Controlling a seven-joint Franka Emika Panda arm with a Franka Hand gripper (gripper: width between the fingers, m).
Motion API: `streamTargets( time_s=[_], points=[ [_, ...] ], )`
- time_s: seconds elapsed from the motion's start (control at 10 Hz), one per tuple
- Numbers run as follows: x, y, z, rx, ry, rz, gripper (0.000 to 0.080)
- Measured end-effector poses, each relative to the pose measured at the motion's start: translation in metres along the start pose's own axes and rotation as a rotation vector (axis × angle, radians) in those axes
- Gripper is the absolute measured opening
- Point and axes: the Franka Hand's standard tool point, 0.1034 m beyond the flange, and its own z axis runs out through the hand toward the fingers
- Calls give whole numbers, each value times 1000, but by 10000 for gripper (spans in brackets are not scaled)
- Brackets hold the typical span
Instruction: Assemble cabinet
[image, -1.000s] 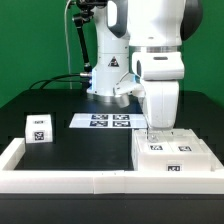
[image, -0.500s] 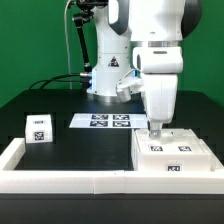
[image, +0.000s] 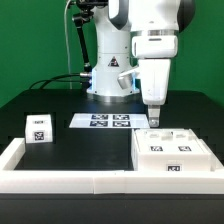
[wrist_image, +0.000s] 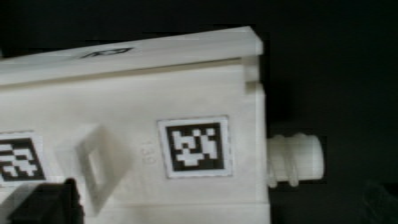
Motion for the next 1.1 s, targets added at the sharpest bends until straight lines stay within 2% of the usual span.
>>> streamTargets(
  time_s=[0.3,0.4,0.6,0.7,0.9,1.1],
  points=[
    [-2,-4,2,7,-1,12,797],
    [-2,-7,1,-11,11,101,797],
    [-3,-32,1,-51,50,370,797],
    [2,-36,1,-64,69,482,797],
    [6,-40,7,-38,73,670,797],
    [7,-40,8,-25,84,825,797]
  ],
)
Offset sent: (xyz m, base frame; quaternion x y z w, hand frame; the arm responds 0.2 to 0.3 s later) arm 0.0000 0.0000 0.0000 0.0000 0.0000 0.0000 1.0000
